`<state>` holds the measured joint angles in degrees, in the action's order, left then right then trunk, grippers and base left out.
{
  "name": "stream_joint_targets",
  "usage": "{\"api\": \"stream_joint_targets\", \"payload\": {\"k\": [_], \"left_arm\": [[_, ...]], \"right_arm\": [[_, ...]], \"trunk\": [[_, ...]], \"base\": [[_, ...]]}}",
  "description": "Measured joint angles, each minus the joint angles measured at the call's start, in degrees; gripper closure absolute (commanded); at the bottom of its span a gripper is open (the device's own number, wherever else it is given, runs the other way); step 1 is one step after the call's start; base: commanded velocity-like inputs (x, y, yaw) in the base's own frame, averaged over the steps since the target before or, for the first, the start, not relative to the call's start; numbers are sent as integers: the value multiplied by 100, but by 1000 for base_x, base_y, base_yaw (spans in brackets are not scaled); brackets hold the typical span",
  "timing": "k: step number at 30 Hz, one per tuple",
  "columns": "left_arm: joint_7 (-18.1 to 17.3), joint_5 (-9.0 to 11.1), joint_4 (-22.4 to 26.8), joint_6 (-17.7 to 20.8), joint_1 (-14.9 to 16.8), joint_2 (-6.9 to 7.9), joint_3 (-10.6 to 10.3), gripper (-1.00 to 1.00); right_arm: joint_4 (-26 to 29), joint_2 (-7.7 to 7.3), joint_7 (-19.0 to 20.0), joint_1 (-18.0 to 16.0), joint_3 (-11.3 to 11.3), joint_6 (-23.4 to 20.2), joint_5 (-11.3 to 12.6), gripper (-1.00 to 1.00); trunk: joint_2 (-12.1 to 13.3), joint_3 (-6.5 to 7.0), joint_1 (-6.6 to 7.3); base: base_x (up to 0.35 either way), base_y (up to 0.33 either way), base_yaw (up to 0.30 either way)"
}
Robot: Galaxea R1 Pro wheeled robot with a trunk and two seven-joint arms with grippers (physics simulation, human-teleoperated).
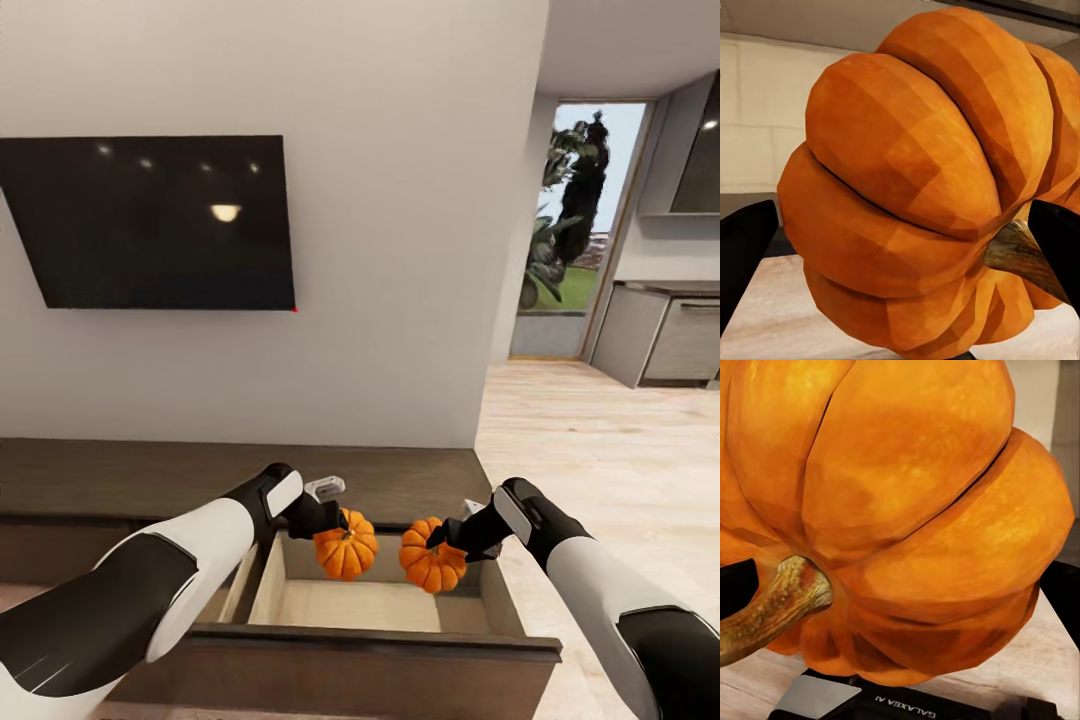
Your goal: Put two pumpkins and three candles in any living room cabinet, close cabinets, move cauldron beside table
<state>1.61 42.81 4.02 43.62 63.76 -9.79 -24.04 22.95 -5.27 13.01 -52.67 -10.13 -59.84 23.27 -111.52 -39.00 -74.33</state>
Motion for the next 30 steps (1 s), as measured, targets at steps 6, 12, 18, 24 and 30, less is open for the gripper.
{"api": "stream_joint_targets", "payload": {"k": [6,12,18,24,30], "left_arm": [[5,-17,-3,5,-1,-2,-18,100],[5,-15,-4,4,-1,-6,-15,100],[1,-20,-4,4,-1,-14,-22,100],[6,-24,-4,3,0,-15,-26,100],[8,-12,-3,-3,-1,-7,-7,100]], "right_arm": [[0,0,-10,-2,3,-1,10,100],[2,-2,-5,1,11,-3,24,100],[2,-2,-5,2,5,-3,30,100],[0,5,-4,-1,-6,-1,6,100],[-1,7,-13,-2,-11,-2,8,100]], "trunk": [[0,-44,1],[0,-96,0],[0,-133,-1],[0,-167,-1],[0,-214,-1]], "base": [[236,0,136],[25,0,21],[1,0,-214],[0,0,-243],[0,0,-114]]}}
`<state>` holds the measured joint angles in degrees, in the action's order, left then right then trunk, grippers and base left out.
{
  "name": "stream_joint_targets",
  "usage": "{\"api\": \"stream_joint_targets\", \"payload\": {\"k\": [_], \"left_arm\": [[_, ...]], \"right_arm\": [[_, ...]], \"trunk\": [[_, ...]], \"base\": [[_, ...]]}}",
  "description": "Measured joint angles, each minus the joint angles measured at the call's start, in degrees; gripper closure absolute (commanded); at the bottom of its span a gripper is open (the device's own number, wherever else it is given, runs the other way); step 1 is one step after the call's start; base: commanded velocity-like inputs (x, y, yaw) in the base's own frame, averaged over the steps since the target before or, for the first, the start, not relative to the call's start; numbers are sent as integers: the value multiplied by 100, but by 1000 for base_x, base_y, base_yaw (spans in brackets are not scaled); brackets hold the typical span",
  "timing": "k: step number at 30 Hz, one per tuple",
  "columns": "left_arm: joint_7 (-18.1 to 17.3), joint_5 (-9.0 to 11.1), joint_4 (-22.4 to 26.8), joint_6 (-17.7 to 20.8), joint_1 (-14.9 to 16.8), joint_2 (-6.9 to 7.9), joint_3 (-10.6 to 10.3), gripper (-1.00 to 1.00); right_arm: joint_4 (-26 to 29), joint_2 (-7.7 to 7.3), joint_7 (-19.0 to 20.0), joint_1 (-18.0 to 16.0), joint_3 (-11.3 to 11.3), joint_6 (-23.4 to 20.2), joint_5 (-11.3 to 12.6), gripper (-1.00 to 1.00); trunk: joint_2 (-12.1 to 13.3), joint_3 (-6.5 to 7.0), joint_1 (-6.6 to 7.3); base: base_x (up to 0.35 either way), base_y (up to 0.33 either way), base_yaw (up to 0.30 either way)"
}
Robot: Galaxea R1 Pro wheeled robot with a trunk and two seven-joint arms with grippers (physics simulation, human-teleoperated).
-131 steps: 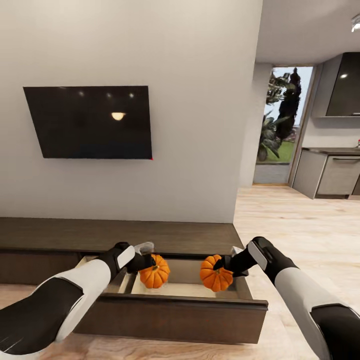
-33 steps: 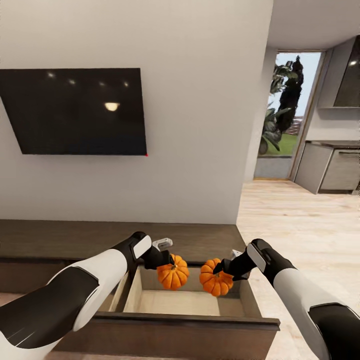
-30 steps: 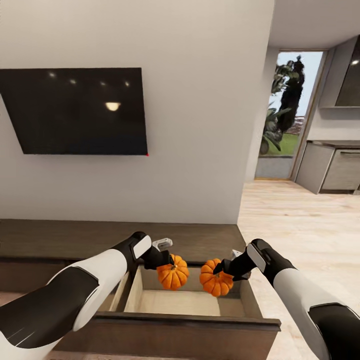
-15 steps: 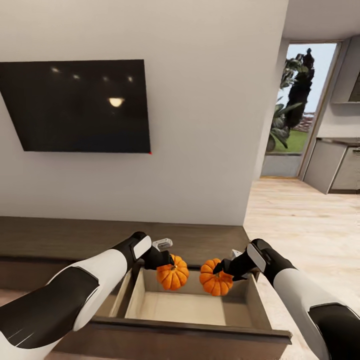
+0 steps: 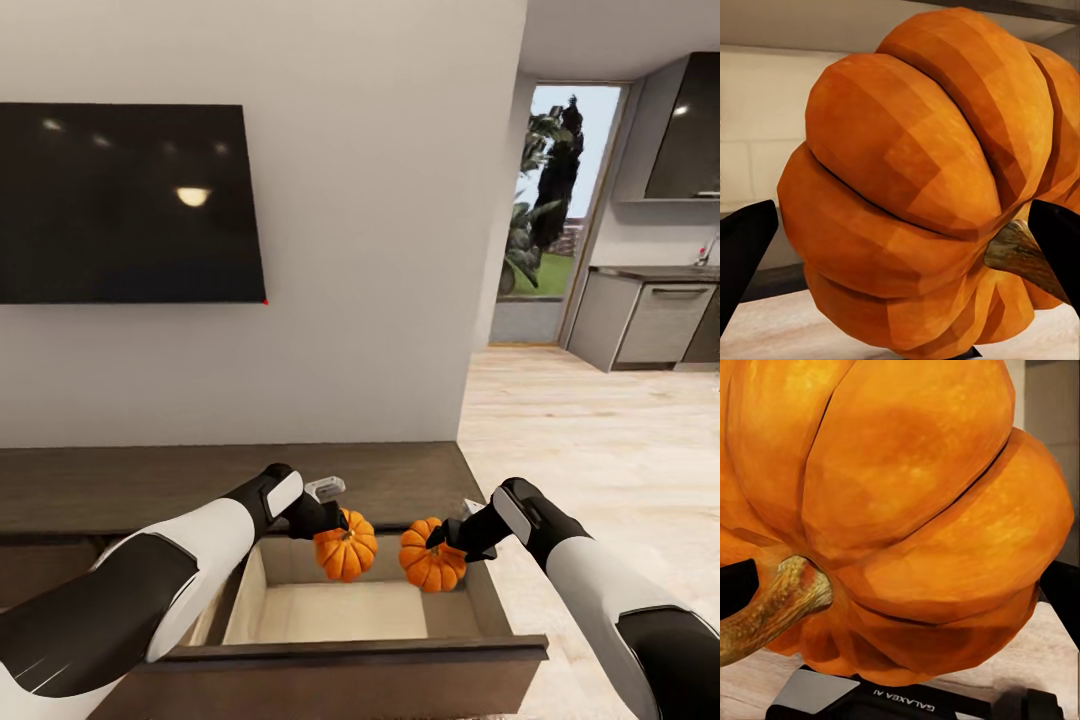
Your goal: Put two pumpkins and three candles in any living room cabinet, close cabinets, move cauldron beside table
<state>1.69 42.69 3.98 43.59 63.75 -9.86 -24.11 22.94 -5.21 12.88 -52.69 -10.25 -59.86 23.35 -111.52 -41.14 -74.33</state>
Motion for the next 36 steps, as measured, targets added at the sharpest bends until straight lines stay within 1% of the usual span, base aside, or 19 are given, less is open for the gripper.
{"api": "stream_joint_targets", "payload": {"k": [18,36], "left_arm": [[0,0,0,-1,-1,0,-7,100],[0,-6,1,0,0,1,-6,100]], "right_arm": [[-7,9,-7,0,-2,1,0,100],[-7,10,-6,6,-3,1,-1,100]], "trunk": [[0,-167,0],[0,-327,0]], "base": [[0,0,60],[0,0,133]]}}
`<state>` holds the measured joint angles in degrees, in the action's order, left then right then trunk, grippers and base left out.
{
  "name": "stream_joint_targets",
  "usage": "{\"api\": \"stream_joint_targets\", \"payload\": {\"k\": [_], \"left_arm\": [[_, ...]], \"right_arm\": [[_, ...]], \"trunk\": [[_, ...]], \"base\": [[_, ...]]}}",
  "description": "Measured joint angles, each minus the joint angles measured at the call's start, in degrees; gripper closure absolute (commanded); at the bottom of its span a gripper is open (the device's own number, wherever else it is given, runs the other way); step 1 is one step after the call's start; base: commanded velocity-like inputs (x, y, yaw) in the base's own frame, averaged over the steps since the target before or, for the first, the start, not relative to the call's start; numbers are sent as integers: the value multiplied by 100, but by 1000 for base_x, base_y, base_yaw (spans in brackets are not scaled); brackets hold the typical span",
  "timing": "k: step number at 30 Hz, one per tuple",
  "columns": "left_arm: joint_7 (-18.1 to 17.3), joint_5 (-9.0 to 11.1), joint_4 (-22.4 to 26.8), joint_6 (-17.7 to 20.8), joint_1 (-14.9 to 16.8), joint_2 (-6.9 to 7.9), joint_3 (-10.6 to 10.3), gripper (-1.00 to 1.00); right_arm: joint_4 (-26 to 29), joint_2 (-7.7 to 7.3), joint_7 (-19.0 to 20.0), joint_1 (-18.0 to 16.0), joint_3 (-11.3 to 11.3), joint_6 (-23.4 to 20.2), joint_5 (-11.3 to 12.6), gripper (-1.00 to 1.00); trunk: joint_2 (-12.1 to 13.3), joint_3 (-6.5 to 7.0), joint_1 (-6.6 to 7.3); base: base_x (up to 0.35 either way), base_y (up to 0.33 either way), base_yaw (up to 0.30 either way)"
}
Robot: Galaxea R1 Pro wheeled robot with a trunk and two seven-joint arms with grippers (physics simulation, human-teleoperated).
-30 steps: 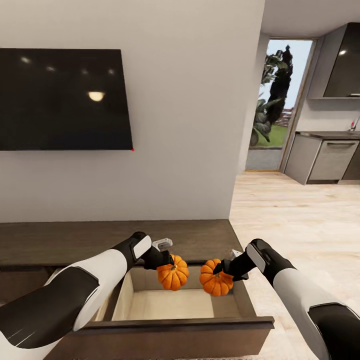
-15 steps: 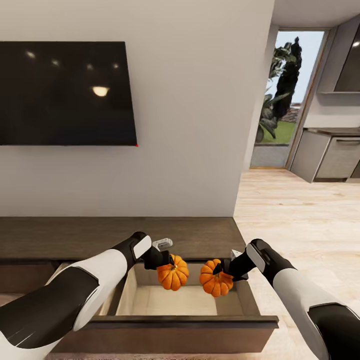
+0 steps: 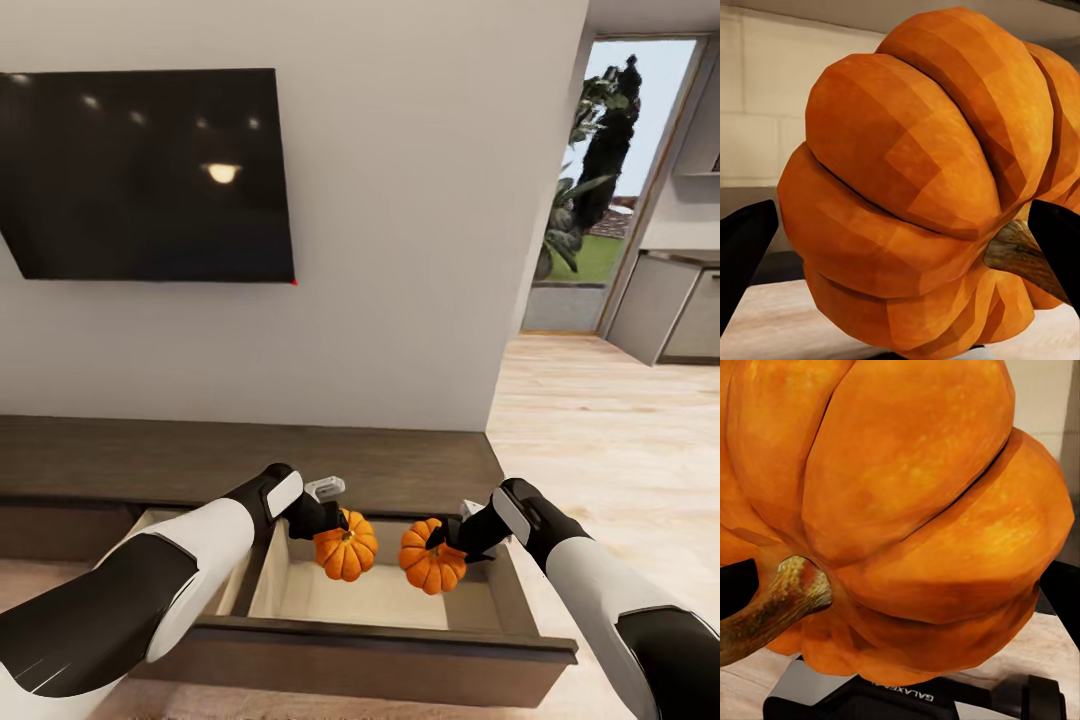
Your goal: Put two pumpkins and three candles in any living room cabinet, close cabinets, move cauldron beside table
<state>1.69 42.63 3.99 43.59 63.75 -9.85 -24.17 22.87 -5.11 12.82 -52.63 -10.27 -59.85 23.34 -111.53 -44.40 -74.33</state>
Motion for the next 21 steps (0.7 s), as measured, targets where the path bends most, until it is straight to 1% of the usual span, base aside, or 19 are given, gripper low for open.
{"api": "stream_joint_targets", "payload": {"k": [7,12,16,21], "left_arm": [[0,-1,0,0,0,-8,-5,100],[1,-8,0,0,0,-14,-14,100],[0,1,0,0,0,-15,-4,100],[-1,8,23,0,-5,-15,-8,100]], "right_arm": [[2,0,0,1,-8,0,0,100],[2,0,0,2,-11,0,2,100],[0,0,0,2,-8,-1,3,100],[1,-1,-6,2,-4,-2,-1,100]], "trunk": [[0,-55,0],[0,-95,2],[0,-126,0],[0,-143,0]], "base": [[8,0,172],[187,-5,168],[38,-2,156],[4,0,20]]}}
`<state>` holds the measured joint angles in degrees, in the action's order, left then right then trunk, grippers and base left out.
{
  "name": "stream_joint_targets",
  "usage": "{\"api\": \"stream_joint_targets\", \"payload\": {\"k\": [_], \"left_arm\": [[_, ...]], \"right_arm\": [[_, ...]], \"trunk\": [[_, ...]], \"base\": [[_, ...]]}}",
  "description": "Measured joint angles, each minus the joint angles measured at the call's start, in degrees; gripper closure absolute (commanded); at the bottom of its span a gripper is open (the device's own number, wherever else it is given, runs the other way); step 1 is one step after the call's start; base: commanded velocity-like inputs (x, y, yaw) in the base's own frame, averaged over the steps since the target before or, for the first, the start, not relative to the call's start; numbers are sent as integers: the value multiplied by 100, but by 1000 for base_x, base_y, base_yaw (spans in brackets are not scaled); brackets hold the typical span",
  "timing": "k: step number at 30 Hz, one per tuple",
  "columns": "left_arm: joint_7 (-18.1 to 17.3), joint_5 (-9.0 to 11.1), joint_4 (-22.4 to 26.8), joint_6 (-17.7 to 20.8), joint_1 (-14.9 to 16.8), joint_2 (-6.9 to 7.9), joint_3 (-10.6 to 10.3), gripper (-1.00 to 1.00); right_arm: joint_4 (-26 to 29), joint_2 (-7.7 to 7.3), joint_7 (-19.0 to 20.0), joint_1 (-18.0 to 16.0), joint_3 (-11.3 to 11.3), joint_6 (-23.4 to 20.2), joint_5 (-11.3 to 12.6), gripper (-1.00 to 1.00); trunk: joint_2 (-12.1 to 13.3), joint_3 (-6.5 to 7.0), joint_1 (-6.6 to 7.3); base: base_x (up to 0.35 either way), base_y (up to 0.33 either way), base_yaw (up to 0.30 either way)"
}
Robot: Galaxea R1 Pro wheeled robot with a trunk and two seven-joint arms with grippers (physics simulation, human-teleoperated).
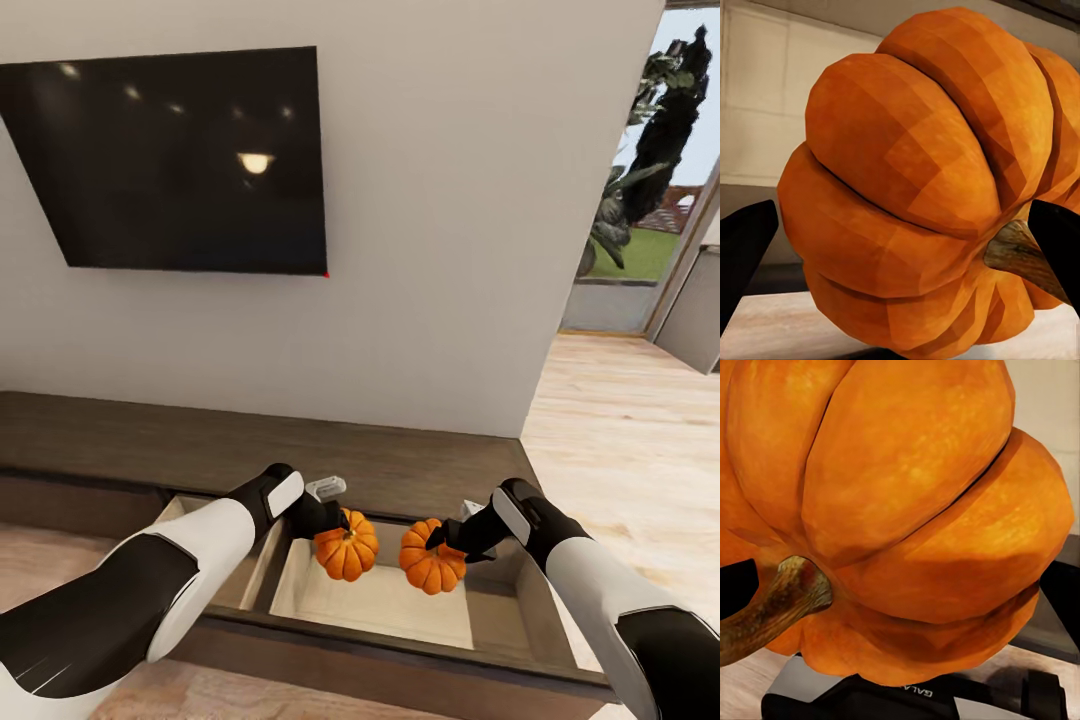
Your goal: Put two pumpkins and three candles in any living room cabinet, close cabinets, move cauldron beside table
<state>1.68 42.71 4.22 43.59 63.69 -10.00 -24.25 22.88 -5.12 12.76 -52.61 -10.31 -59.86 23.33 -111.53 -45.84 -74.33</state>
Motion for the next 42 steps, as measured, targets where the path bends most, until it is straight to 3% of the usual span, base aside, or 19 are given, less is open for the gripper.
{"api": "stream_joint_targets", "payload": {"k": [8,13,20,27,33,36,42], "left_arm": [[-5,-5,11,-18,-5,0,-4,100],[-12,-23,13,-276,-20,0,-17,100],[-14,-9,13,-343,-27,0,-11,100],[-15,-8,10,-534,-35,0,-7,100],[-14,-13,-12,-587,-41,0,-8,100],[-15,-100,-15,-597,-45,0,-12,100],[-17,-130,-6,-750,-52,0,-6,100]], "right_arm": [[0,0,2,0,-4,0,8,100],[1,0,3,-1,-2,-1,30,100],[3,0,8,0,-10,-1,21,100],[1,-1,-3,0,-12,526,20,100],[-309,-1,-5,1,-24,700,-15,100],[-370,-1,-10,0,-37,996,22,100],[-378,-1,-11,0,-99,1050,31,100]], "trunk": [[0,12,0],[0,15,0],[0,25,0],[-279,-100,-153],[-520,-208,-285],[-640,-262,-351],[-881,-369,-483]], "base": [[0,0,-154],[0,0,-65],[0,0,-97],[0,0,-3],[0,0,0],[0,0,0],[0,0,0]]}}
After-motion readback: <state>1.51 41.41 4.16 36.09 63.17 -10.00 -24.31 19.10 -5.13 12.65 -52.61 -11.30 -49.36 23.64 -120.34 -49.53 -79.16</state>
